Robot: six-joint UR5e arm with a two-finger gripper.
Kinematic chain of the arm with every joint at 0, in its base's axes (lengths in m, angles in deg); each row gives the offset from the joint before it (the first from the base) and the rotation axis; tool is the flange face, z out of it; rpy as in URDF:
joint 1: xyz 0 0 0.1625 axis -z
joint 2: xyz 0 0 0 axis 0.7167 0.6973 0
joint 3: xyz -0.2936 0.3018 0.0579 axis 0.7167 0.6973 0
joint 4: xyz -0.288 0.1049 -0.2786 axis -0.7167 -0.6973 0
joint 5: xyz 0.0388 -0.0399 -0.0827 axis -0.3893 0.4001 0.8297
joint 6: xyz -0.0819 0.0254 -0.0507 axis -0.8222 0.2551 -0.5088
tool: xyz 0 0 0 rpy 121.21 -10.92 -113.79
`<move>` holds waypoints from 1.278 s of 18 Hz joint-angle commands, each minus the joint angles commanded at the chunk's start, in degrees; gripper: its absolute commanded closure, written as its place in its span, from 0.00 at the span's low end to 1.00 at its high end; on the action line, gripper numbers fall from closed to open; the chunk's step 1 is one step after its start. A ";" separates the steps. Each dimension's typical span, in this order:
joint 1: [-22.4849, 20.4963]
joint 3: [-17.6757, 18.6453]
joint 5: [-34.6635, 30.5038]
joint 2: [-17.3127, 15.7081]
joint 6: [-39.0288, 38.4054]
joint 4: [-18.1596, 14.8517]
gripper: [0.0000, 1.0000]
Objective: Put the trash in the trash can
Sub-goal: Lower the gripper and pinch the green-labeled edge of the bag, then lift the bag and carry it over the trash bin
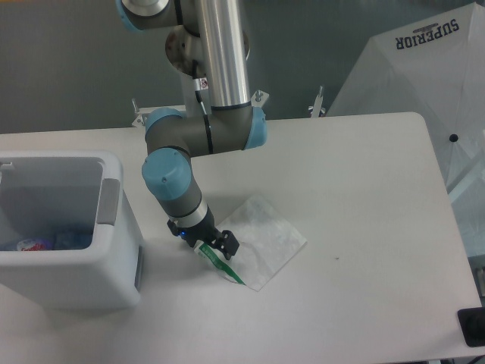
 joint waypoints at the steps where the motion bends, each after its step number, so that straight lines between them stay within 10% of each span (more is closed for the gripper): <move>1: -0.26 -0.09 0.00 0.00 0.00 0.09 0.08; 5: -0.44 -0.35 0.09 0.09 -0.09 0.00 0.22; 11: -1.14 -0.35 1.84 -0.09 -0.18 -0.09 0.94; 20: -2.90 -1.05 3.60 -1.14 -0.61 -0.26 1.00; 23: -5.97 -1.14 6.93 -6.92 -1.57 -0.35 1.00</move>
